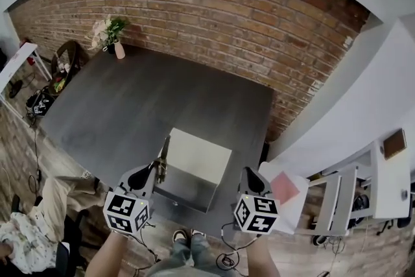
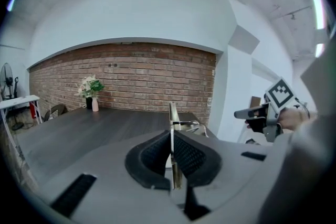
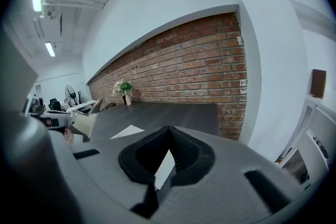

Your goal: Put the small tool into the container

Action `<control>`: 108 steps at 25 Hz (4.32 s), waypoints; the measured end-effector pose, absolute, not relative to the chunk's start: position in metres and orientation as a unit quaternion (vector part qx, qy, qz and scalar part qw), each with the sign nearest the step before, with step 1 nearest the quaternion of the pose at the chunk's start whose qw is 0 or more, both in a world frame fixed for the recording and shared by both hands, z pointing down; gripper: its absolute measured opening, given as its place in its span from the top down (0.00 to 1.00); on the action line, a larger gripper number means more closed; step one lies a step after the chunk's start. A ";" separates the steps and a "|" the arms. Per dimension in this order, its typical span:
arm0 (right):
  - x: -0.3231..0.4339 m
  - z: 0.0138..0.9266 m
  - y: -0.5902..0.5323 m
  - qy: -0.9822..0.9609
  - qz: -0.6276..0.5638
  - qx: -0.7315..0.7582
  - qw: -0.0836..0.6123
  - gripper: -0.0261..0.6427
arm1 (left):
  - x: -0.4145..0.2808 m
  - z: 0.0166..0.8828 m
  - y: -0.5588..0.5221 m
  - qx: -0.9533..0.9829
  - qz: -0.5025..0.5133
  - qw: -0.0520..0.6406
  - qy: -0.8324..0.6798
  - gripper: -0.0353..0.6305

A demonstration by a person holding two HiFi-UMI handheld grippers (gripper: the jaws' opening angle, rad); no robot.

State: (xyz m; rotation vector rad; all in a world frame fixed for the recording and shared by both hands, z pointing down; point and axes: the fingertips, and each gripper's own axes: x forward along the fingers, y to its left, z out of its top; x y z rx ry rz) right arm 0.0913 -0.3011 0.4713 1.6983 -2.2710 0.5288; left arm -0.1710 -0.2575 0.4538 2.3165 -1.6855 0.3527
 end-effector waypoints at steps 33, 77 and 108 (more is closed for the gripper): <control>0.114 0.537 -0.268 -0.725 0.227 0.628 0.172 0.96 | -0.092 0.545 -0.225 0.898 0.383 -0.155 -0.152 0.94; 0.147 0.563 -0.250 -0.695 0.250 0.648 0.184 0.96 | -0.081 0.640 -0.264 0.815 0.518 -0.230 -0.120 0.94; 0.159 0.573 -0.243 -0.688 0.266 0.652 0.176 0.96 | -0.067 0.648 -0.253 0.839 0.514 -0.140 -0.109 0.90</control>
